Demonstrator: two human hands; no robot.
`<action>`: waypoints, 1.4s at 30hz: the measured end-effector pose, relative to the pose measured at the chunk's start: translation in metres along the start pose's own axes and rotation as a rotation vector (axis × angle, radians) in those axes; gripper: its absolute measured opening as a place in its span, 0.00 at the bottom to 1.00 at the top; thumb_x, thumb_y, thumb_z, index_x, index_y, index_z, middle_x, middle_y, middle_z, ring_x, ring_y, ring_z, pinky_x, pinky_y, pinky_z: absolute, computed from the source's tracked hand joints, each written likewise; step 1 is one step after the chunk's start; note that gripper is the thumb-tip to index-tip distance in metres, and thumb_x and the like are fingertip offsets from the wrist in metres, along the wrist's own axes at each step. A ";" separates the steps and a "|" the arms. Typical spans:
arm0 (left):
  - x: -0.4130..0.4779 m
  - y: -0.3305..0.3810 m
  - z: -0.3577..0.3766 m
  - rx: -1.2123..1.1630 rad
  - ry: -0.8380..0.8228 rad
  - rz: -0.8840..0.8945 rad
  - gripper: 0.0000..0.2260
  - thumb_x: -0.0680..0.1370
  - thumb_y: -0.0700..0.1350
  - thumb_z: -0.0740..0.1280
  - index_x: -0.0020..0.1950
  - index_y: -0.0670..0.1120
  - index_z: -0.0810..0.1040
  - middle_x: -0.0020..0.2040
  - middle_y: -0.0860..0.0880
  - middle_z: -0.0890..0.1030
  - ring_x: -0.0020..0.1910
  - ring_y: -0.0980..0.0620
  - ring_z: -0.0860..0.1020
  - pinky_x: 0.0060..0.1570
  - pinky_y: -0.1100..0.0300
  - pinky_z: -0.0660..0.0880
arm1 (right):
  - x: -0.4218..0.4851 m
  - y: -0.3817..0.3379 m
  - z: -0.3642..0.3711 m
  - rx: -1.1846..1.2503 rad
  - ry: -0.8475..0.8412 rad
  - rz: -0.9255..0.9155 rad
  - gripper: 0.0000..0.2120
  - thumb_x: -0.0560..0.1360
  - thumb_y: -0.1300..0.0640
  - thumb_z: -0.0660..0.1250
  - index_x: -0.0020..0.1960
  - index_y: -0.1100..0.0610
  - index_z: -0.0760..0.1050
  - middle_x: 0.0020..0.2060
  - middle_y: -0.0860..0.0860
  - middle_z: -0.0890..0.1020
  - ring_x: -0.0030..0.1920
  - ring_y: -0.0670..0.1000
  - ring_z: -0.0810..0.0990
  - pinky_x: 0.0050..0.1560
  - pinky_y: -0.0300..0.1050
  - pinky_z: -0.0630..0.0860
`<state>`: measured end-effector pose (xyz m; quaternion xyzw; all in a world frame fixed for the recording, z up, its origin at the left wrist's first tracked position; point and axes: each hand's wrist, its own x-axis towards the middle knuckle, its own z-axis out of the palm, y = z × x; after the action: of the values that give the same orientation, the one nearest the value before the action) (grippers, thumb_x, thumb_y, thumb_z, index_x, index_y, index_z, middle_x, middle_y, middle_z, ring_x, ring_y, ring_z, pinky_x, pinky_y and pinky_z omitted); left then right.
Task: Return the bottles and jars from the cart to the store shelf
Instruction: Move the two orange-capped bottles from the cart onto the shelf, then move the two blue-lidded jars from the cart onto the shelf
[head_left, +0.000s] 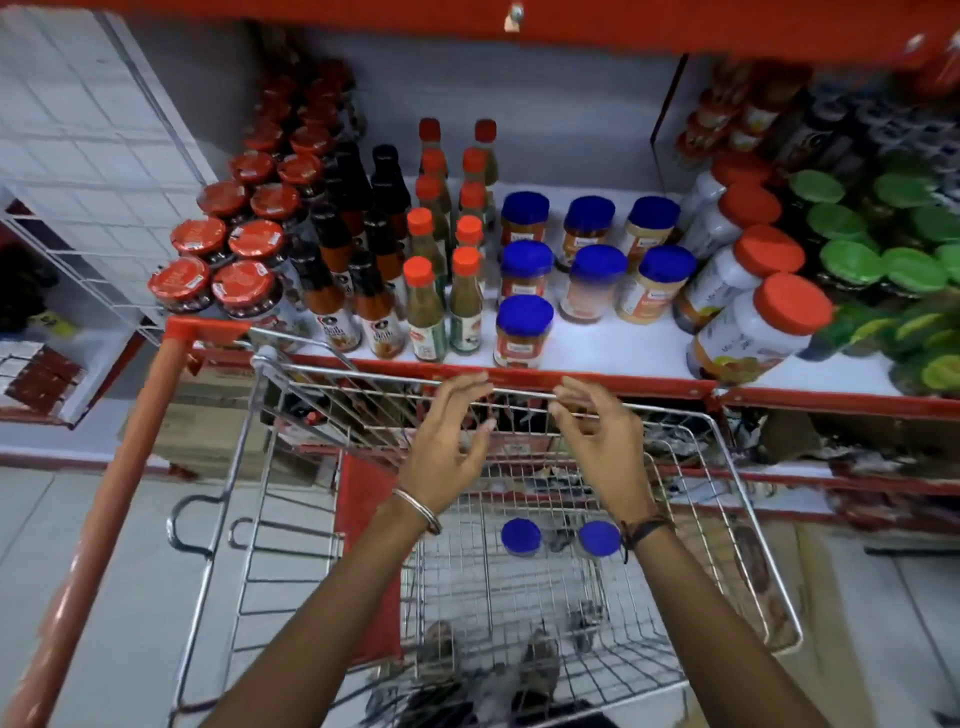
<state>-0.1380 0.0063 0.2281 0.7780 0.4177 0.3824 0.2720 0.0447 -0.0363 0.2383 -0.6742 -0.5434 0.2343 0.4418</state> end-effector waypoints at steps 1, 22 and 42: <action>-0.011 -0.004 0.012 -0.020 -0.053 -0.039 0.14 0.77 0.42 0.63 0.62 0.44 0.71 0.63 0.45 0.72 0.62 0.59 0.69 0.61 0.69 0.69 | -0.011 0.018 -0.003 -0.042 -0.026 0.039 0.16 0.75 0.53 0.66 0.61 0.56 0.74 0.54 0.52 0.83 0.54 0.49 0.81 0.54 0.53 0.80; -0.111 -0.137 0.217 0.371 -0.883 -0.562 0.35 0.70 0.39 0.71 0.72 0.44 0.57 0.73 0.43 0.62 0.69 0.40 0.66 0.63 0.43 0.72 | -0.062 0.276 0.032 -0.693 -0.915 0.326 0.36 0.71 0.63 0.67 0.74 0.57 0.54 0.74 0.58 0.60 0.73 0.60 0.61 0.70 0.52 0.64; -0.058 -0.015 0.125 0.359 -0.687 -0.330 0.28 0.70 0.43 0.69 0.68 0.47 0.65 0.68 0.46 0.69 0.65 0.44 0.70 0.58 0.50 0.75 | -0.044 0.152 -0.073 -0.354 -0.610 0.288 0.26 0.63 0.46 0.73 0.58 0.53 0.73 0.52 0.49 0.77 0.52 0.53 0.78 0.49 0.46 0.76</action>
<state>-0.0626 -0.0486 0.1261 0.8181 0.4816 -0.0269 0.3132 0.1694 -0.1052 0.1385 -0.7087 -0.5818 0.3865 0.0988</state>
